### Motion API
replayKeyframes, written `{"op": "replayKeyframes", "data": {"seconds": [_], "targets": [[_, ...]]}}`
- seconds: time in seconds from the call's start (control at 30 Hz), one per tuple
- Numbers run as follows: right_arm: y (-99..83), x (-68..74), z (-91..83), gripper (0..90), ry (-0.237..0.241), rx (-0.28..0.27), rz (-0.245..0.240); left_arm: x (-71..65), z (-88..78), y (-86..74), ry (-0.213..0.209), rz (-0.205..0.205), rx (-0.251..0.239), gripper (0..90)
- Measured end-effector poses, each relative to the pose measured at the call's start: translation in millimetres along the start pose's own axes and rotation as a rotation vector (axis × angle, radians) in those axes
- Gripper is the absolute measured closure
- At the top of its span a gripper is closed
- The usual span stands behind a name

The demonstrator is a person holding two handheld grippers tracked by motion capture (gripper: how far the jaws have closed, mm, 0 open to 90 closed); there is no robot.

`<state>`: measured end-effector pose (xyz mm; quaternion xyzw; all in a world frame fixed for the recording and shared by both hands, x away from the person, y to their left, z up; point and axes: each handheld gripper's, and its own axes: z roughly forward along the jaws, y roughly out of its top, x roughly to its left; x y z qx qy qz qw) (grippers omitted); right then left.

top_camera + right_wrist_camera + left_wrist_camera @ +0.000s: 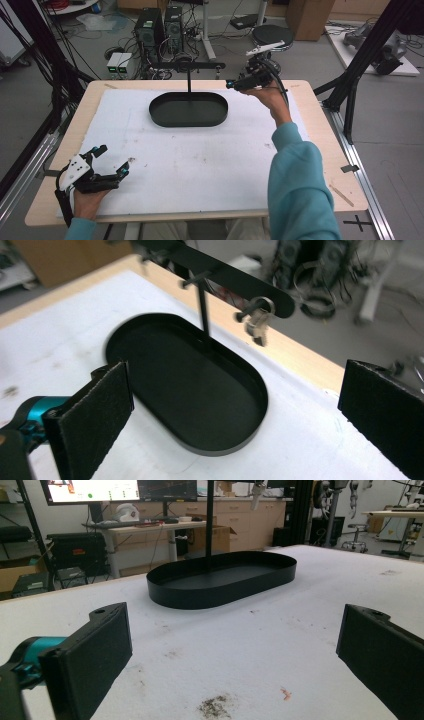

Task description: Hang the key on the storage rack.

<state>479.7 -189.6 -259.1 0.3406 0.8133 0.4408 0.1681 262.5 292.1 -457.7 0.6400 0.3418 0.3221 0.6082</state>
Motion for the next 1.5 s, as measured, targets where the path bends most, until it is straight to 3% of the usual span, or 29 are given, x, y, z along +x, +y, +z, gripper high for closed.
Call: {"op": "replayKeyframes", "data": {"seconds": [0.1,0.13,0.2,0.3,0.4,0.43,0.47,0.57,0.6,0.67,0.8,0.93,1.1,1.23,1.4,1.5], "targets": [[-8.5,3.1,-10.1,0.4,0.025,-0.009,-0.016,0.2,0.0,0.2,0.0,-0.001,0.003,1.7],[-22.0,8.0,-21.2,0.4,0.042,-0.025,-0.053,0.2,0.3,0.2,0.001,0.0,0.003,1.7],[-34.8,10.7,-28.8,0.4,0.053,-0.04,-0.081,-0.6,-0.1,0.2,0.0,0.007,0.003,1.7],[-60.4,15.0,-41.0,0.4,0.067,-0.075,-0.098,-0.6,-0.1,0.1,0.0,0.005,0.003,1.7],[-86.0,19.1,-51.4,0.4,0.089,-0.119,-0.094,-0.8,-0.2,0.1,0.0,0.006,0.001,1.7],[-86.0,19.1,-51.4,0.4,0.089,-0.119,-0.094,-0.7,-0.2,0.2,0.0,0.008,0.001,1.7],[-102.5,22.3,-56.9,0.4,0.108,-0.137,-0.094,-0.7,-0.2,0.1,-0.001,0.007,0.001,1.7],[-128.8,27.5,-63.4,0.4,0.119,-0.181,-0.085,-0.6,-0.2,0.1,0.0,0.005,0.0,1.7],[-128.8,27.5,-63.4,0.4,0.119,-0.181,-0.085,-0.7,-0.2,0.1,0.0,0.005,-0.001,1.7],[-158.7,31.8,-67.6,0.4,0.127,-0.245,-0.057,-0.7,-0.2,0.1,0.0,0.008,-0.002,1.7],[-199.9,37.1,-69.7,0.4,0.107,-0.326,-0.027,-0.7,-0.6,0.1,-0.001,0.012,0.0,1.7],[-233.8,39.5,-67.7,0.4,0.069,-0.361,-0.044,-1.0,-0.6,0.0,0.0,0.01,0.0,1.7],[-254.4,40.5,-65.2,0.5,0.039,-0.408,-0.06,-1.1,-0.7,0.0,0.0,0.014,-0.004,1.7],[-268.4,38.1,-62.2,0.4,0.037,-0.439,-0.041,-1.0,-1.1,-0.3,-0.005,0.011,-0.01,1.7],[-270.3,34.5,-64.0,0.4,0.016,-0.457,-0.008,-0.9,-1.5,-0.4,-0.005,0.008,-0.014,1.7],[-271.6,35.1,-64.8,0.5,0.006,-0.475,-0.014,-1.2,-1.6,-0.5,-0.005,0.009,-0.015,1.7]]}}
